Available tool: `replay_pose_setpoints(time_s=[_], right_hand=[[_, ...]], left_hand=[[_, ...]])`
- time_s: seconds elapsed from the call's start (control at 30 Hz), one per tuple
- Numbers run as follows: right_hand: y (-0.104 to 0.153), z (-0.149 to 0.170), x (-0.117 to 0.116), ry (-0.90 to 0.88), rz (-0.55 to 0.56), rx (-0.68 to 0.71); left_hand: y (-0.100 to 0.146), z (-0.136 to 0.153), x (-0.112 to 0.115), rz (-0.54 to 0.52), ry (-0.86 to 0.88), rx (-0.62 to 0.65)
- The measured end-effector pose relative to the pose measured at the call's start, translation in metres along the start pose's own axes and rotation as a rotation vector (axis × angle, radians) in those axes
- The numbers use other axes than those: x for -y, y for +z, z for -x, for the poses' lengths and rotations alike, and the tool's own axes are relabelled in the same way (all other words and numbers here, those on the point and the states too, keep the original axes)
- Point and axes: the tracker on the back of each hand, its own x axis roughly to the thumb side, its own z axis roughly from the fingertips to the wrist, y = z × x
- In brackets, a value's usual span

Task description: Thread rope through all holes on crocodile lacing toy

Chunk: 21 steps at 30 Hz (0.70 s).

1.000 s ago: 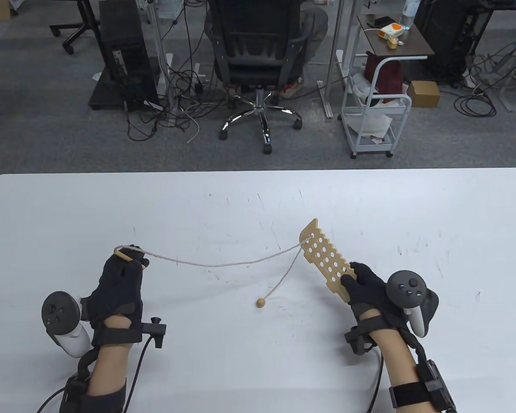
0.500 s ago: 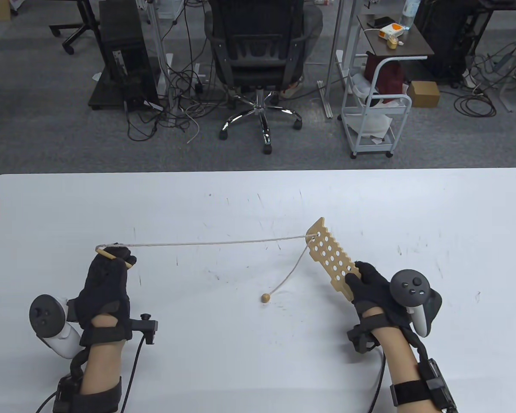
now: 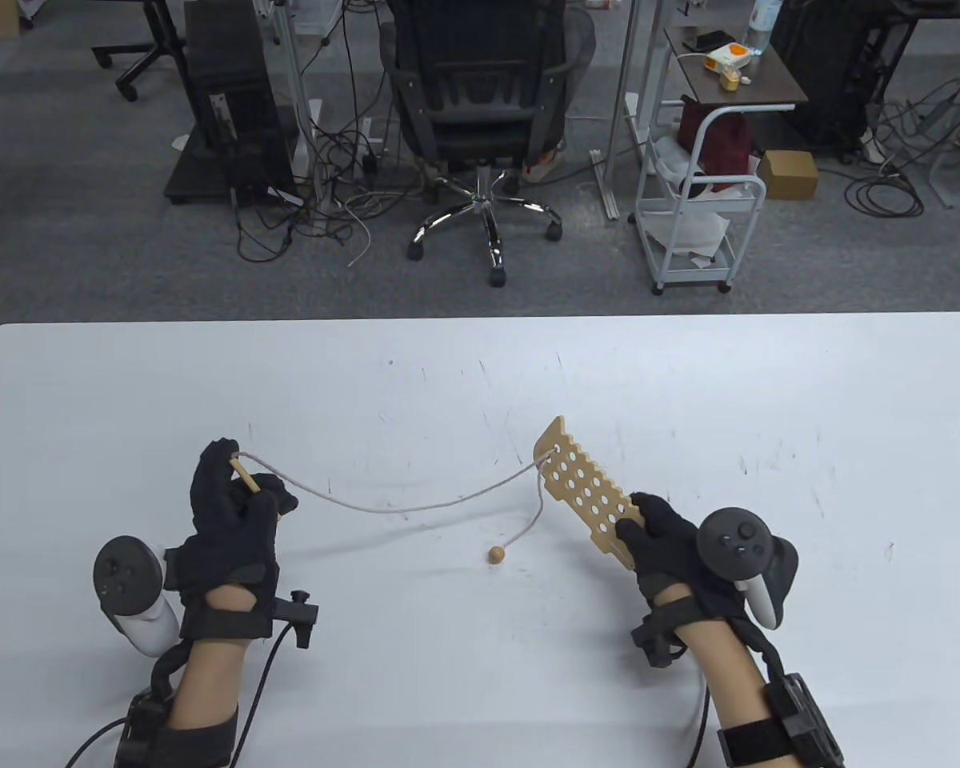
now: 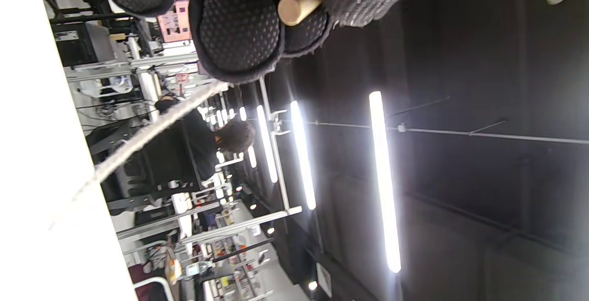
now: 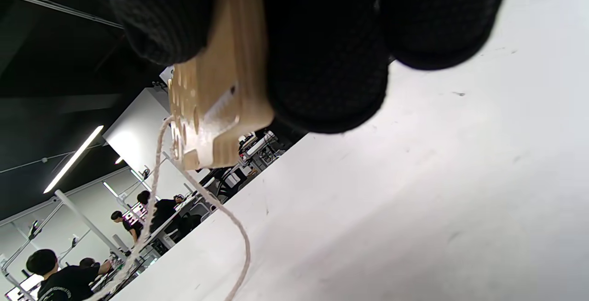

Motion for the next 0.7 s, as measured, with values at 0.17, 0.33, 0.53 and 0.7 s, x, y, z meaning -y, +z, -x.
replay_pose_setpoints(time_s=[0.17,0.33,0.53,0.7], right_hand=[[0.006,-0.014,-0.006,0.01,-0.027,0.06],[0.011,-0.025,-0.011,0.01,-0.047,0.103],[0.017,-0.036,-0.017,0.019,-0.075,0.15],[0.023,-0.046,-0.022,0.018,-0.096,0.187]], left_hand=[[0.0,0.003,0.01,0.051,-0.029,-0.002],[0.001,0.005,0.015,0.061,-0.028,-0.02],[0.001,0.005,0.022,0.091,-0.059,0.001],[0.002,0.005,0.031,0.133,-0.085,0.003]])
